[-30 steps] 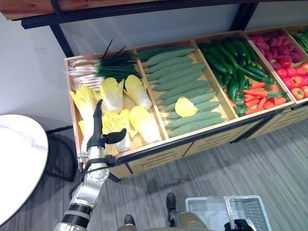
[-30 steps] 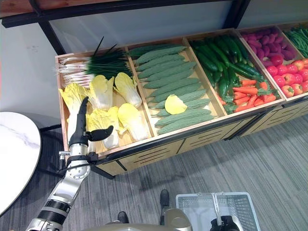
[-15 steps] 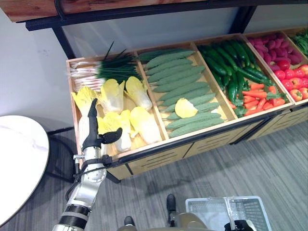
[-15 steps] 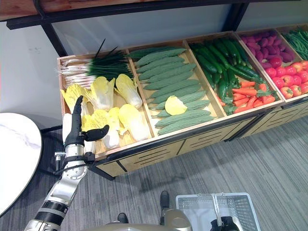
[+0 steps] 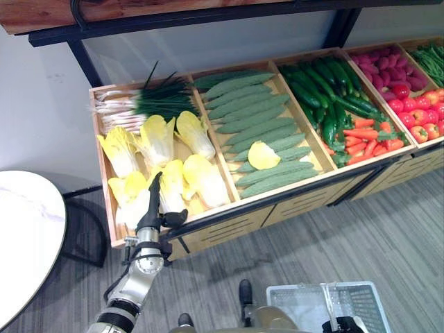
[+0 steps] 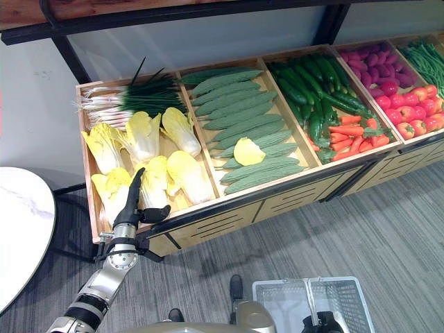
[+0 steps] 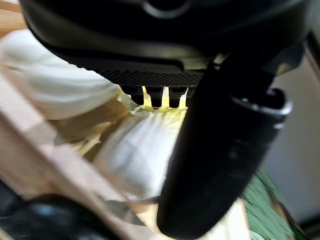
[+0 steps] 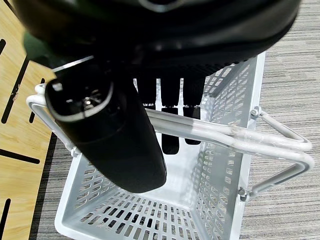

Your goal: Get the vegetables into the basket

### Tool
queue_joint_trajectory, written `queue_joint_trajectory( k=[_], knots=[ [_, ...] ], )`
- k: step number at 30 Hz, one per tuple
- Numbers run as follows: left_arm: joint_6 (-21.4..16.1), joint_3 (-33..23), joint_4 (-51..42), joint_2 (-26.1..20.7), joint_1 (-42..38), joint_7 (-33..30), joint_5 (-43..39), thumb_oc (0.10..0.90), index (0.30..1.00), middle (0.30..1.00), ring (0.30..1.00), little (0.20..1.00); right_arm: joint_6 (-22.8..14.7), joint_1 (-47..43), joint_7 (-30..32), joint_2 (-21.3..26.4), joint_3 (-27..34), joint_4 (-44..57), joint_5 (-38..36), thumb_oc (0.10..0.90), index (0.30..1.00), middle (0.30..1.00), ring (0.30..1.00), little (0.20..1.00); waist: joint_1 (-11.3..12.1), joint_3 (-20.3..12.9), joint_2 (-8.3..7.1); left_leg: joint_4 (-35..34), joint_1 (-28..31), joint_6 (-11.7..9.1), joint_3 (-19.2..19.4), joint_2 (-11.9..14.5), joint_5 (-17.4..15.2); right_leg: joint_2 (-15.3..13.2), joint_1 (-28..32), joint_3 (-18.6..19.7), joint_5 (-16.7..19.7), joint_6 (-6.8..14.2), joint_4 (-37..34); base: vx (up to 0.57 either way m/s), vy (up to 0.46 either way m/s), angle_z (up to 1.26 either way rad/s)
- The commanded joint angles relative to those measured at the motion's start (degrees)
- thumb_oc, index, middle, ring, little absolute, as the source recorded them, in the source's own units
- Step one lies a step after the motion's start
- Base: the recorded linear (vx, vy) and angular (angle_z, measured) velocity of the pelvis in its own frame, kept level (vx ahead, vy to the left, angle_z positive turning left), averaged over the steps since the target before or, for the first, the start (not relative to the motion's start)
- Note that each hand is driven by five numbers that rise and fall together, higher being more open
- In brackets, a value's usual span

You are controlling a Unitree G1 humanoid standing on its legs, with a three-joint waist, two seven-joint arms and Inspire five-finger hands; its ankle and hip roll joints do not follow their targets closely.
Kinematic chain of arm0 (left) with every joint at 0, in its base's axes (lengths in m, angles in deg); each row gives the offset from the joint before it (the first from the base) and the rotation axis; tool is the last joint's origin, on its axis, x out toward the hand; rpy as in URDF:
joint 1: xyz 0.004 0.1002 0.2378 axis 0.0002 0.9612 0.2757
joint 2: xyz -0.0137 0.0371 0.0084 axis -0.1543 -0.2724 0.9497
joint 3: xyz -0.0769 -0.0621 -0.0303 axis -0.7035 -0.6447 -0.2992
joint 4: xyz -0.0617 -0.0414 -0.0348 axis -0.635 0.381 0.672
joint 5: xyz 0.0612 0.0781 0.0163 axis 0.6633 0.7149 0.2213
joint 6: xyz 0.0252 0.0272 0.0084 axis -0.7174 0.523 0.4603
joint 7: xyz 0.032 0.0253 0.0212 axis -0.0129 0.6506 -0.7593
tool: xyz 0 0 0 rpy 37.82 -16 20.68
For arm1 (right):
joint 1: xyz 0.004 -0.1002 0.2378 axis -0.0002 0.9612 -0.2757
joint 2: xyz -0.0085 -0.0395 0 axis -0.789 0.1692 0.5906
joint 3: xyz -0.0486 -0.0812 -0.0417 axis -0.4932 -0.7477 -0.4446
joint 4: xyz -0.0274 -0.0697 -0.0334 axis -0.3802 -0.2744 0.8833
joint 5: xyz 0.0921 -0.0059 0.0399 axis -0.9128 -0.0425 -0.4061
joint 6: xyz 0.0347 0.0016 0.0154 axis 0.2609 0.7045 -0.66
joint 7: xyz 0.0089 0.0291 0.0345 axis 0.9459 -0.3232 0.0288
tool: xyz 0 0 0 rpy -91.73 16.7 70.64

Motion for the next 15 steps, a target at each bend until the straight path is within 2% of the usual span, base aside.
queue_joint_trajectory(
  k=[1, 5, 9, 10, 12, 14, 15],
  knots=[
    [-0.01, -1.63, 2.96, -0.78, -3.93, -3.13, -1.6, 0.9, 1.0, 1.0, 1.0, 1.0, -0.41, -0.09, 2.75, 0.7, -1.73, -1.78, -2.02, 0.4, 0.3, 0.3, 0.3, 0.3, -0.65, -2.27, -3.21, -0.01, -2.6, -2.8, -3.39, 2.95, 1.67, -5.9, 2.85, 0.51, -2.38, 6.78, 0.26, 0.0, 0.0, 0.0],
    [1.83, -1.11, 10.14, -0.13, -4.58, -3.39, -0.94, 0.9, 1.0, 1.0, 1.0, 1.0, 0.04, 0.02, 2.85, 0.77, -1.85, -1.68, -1.94, 0.4, 0.3, 0.3, 0.3, 0.3, -0.84, -2.4, -3.12, -0.01, -2.66, -2.82, -3.29, 3.02, 1.76, -5.71, 2.7, 0.68, -2.35, 6.69, 0.26, 0.01, -0.001, -0.02],
    [3.63, -0.38, 21.37, 2.1, -6.13, -3.03, -3.32, 0.9, 1.0, 1.0, 1.0, 1.0, 0.51, -0.44, 2.71, 0.97, -2.51, -1.69, -1.69, 0.4, 0.3, 0.3, 0.3, 0.3, -1.28, -2.55, -3.12, -0.01, -2.65, -2.87, -2.91, 3.08, 1.88, -5.57, 2.5, 0.95, -2.28, 6.61, 0.26, 0.0, 0.0, 0.0],
    [4.01, -0.27, 24.83, 3.1, -6.68, -2.45, -4.72, 0.835, 0.909, 0.909, 0.909, 0.909, 0.71, -0.63, 2.61, 1.13, -2.78, -1.81, -1.49, 0.4, 0.3, 0.3, 0.3, 0.3, -1.45, -2.67, -3.05, -0.01, -2.62, -2.86, -2.81, 3.09, 1.91, -5.52, 2.41, 1.07, -2.24, 6.56, 0.26, 0.0, 0.0, 0.0],
    [4.7, -0.3, 33.35, 5.07, -8.18, -1.48, -7.55, 0.4, 0.3, 0.3, 0.3, 0.3, 1.15, -1.48, 2.36, 1.54, -3.79, -2.31, -0.77, 0.4, 0.3, 0.3, 0.3, 0.3, -1.76, -2.91, -2.92, -0.01, -2.46, -2.87, -2.44, 3.13, 1.9, -5.41, 2.31, 1.34, -2.16, 6.5, 0.26, 0.01, 0.012, -0.05],
    [4.52, -0.46, 39.32, 6.54, -9.93, -1.23, -10.16, 0.4, 0.3, 0.3, 0.3, 0.3, 1.35, -2.03, 2.33, 1.74, -4.48, -2.6, -0.17, 0.4, 0.3, 0.3, 0.3, 0.3, -2.12, -3.18, -2.83, -0.01, -2.18, -2.95, -2.06, 3.19, 1.83, -5.26, 2.25, 1.56, -2.15, 6.45, 0.26, 0.01, 0.01, -0.12],
    [4.44, -0.46, 39.45, 6.57, -10.04, -1.24, -10.19, 0.4, 0.3, 0.3, 0.3, 0.3, 1.34, -2.06, 2.33, 1.76, -4.47, -2.61, -0.18, 0.4, 0.3, 0.3, 0.3, 0.3, -2.1, -3.15, -2.8, -0.01, -2.17, -2.95, -2.04, 3.2, 1.82, -5.25, 2.25, 1.57, -2.15, 6.44, 0.26, 0.02, 0.013, -0.13]
  ],
)
